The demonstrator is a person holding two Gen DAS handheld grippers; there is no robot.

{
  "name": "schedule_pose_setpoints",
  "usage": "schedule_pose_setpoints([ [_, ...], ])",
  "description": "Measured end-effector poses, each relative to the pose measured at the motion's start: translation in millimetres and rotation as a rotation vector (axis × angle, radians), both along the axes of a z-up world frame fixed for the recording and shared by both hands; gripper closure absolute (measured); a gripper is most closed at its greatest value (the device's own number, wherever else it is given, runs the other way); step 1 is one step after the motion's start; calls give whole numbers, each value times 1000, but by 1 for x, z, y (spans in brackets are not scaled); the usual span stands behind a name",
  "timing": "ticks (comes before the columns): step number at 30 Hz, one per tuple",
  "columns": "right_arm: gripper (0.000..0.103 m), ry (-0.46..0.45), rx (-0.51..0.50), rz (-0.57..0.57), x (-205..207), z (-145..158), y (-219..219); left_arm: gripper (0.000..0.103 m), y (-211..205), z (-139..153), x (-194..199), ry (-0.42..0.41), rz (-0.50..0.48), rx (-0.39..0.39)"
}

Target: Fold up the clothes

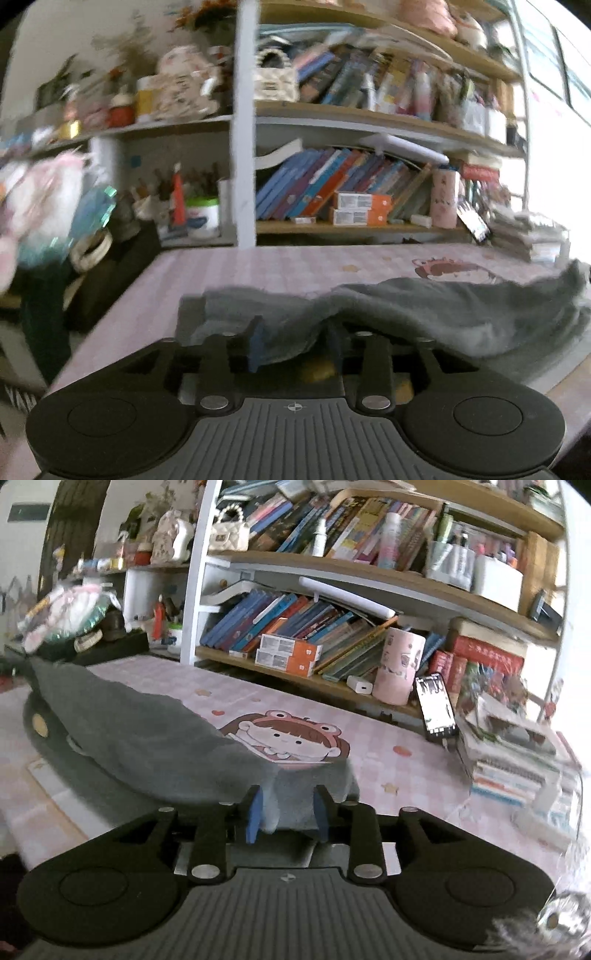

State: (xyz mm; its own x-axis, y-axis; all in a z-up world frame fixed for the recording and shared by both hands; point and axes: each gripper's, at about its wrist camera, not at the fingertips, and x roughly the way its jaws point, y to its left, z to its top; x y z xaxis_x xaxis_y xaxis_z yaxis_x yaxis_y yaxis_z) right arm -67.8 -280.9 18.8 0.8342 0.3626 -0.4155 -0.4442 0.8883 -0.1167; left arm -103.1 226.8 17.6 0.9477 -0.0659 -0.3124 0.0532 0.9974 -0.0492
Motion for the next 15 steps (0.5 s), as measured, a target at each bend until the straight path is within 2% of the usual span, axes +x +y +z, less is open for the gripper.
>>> schedule_pose_setpoints([
  [2,67,16,47,-9,-11,-3,-5,54,6,-3,-16,-42,73,-76],
  [3,62,30,75,-14,-16,-5,-7,48,11,-2,-23,-66,107,-136],
  [5,48,61,134,-22,-23,-8,-10,43,23,3,-28,-90,132,-265],
  [7,28,92,220,-33,-26,-11,-11,42,31,10,-29,-107,143,-342],
  [10,24,168,390,-41,-23,-17,-13,38,37,19,-28,-132,162,-420],
  [12,23,266,492,-64,-10,-25,-13,38,38,18,-25,-112,154,-464],
  [15,24,363,601,-115,4,-36,-15,38,44,10,-22,-62,167,-550],
])
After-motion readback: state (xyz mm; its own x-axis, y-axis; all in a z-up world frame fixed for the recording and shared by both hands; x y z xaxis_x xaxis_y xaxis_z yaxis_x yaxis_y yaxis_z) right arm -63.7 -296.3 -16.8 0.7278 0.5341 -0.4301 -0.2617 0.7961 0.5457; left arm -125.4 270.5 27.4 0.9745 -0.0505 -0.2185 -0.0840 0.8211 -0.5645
